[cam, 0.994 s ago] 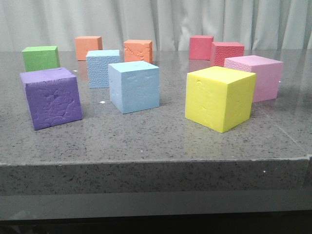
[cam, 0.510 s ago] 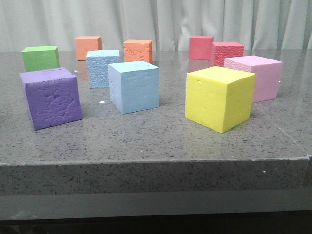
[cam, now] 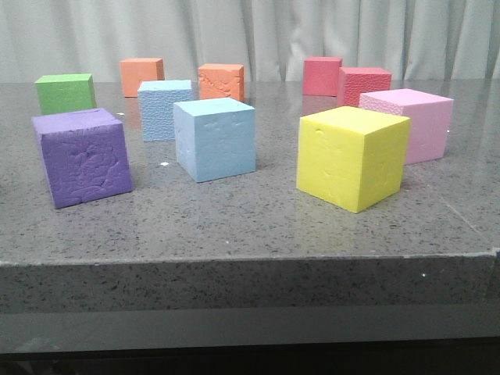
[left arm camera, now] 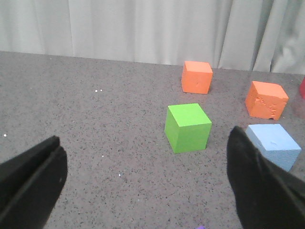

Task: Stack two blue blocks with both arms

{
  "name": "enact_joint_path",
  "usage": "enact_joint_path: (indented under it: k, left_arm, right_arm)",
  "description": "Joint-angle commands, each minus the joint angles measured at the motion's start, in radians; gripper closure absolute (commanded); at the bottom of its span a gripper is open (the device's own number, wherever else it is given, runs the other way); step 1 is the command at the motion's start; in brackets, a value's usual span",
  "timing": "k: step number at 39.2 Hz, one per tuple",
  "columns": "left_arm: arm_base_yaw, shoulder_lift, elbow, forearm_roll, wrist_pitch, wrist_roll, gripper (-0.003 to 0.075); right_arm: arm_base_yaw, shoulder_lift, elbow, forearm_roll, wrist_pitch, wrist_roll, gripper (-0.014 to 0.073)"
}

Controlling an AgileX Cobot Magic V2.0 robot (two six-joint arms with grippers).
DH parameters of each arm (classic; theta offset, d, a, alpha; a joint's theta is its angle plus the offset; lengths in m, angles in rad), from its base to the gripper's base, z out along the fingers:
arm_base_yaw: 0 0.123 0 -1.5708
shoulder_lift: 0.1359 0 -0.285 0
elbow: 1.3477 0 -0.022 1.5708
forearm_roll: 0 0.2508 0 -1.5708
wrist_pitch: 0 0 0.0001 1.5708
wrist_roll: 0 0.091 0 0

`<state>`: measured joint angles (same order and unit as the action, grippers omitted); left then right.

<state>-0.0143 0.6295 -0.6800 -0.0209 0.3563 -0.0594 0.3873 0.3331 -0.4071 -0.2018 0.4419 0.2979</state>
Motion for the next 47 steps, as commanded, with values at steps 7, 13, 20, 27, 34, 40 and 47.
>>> enact_joint_path:
  k: [7,13,20,27,34,40,47]
  left_arm:
    - [-0.09,0.182,-0.213,-0.001,0.008,0.059,0.006]
    - [-0.226,0.345,-0.355,-0.001,0.085,0.059,0.006]
    - [-0.335,0.562,-0.52,-0.049,0.178,0.033,0.006]
    - [-0.385,0.774,-0.697,-0.126,0.268,0.028,0.006]
    - [-0.417,0.956,-0.882,-0.128,0.393,-0.012,0.006]
    - [-0.415,1.133,-1.093,-0.106,0.536,-0.157,0.006]
    - [-0.415,1.271,-1.258,-0.088,0.654,-0.182,0.006]
  right_arm:
    - [-0.006,0.006,-0.025,-0.022,-0.087,-0.001,0.066]
    - [-0.006,0.006,-0.025,-0.022,-0.083,-0.001,0.066]
    - [-0.006,0.006,-0.025,-0.021,-0.083,-0.001,0.066]
    - [-0.006,0.006,-0.025,-0.02,-0.083,-0.001,0.066]
    - [-0.006,0.006,-0.025,-0.004,-0.083,-0.001,0.066]
    - [-0.006,0.006,-0.025,0.012,-0.083,-0.001,0.066]
    - [-0.006,0.006,-0.025,0.012,-0.083,-0.001,0.066]
